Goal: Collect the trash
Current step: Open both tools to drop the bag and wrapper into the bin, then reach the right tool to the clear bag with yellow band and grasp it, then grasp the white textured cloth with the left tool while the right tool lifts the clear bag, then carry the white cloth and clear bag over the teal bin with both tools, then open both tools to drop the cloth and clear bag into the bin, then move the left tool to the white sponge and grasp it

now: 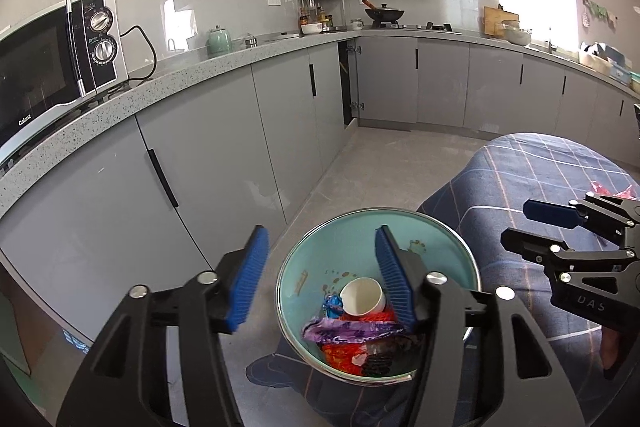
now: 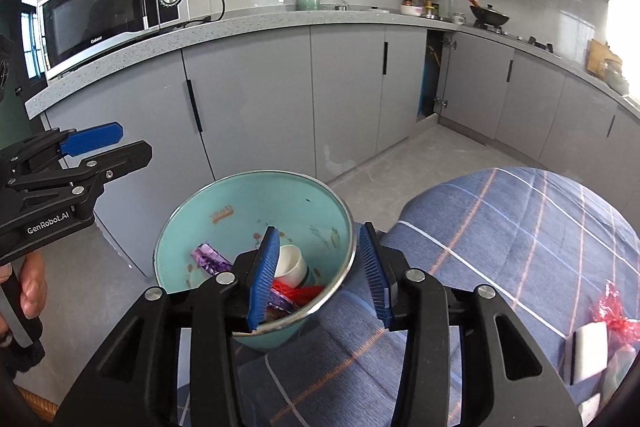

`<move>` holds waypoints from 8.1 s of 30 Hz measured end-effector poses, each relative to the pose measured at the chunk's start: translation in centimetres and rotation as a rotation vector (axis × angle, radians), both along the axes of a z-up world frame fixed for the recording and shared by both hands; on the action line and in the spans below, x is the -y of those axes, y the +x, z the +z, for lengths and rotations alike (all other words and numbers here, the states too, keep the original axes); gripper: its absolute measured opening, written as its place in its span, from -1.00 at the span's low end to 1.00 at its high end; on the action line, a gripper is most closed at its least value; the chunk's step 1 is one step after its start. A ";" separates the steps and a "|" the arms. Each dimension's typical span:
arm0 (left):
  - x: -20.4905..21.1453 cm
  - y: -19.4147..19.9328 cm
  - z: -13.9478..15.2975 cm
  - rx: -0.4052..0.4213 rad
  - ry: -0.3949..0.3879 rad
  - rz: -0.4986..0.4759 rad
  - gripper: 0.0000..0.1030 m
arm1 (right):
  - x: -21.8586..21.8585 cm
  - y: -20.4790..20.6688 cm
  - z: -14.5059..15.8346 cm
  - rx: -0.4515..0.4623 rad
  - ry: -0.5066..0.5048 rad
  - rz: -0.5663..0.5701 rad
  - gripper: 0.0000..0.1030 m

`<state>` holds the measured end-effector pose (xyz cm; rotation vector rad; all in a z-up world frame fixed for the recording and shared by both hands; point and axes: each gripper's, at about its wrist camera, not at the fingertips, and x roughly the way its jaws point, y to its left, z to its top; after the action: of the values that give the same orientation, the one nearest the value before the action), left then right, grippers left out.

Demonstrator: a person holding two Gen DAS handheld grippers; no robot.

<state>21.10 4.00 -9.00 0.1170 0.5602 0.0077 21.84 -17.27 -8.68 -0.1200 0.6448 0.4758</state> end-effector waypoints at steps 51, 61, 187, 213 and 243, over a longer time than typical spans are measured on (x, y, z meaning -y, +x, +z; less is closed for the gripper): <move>31.8 -4.5 -2.7 -0.069 0.062 -0.511 0.47 | 32.8 -14.4 -1.4 -0.065 0.093 -0.669 -0.81; 38.7 -5.5 -5.9 -0.207 0.044 -0.594 0.52 | 35.9 -17.8 -2.6 -0.029 0.005 -0.754 -0.81; 0.1 1.8 -0.5 -0.053 -0.047 0.003 -0.66 | -1.4 2.0 1.2 0.061 0.018 -0.005 -0.80; 0.1 1.6 -0.4 -0.039 -0.063 0.032 0.34 | -0.5 1.9 0.2 0.048 0.019 -0.020 0.02; 7.1 1.5 -0.5 -0.047 -0.026 -0.053 0.56 | 7.4 -0.1 0.6 0.052 0.045 -0.156 0.06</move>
<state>22.56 -3.07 -9.48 0.1065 0.6042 -0.0544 21.74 -24.65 -8.04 -0.0386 0.5872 0.3353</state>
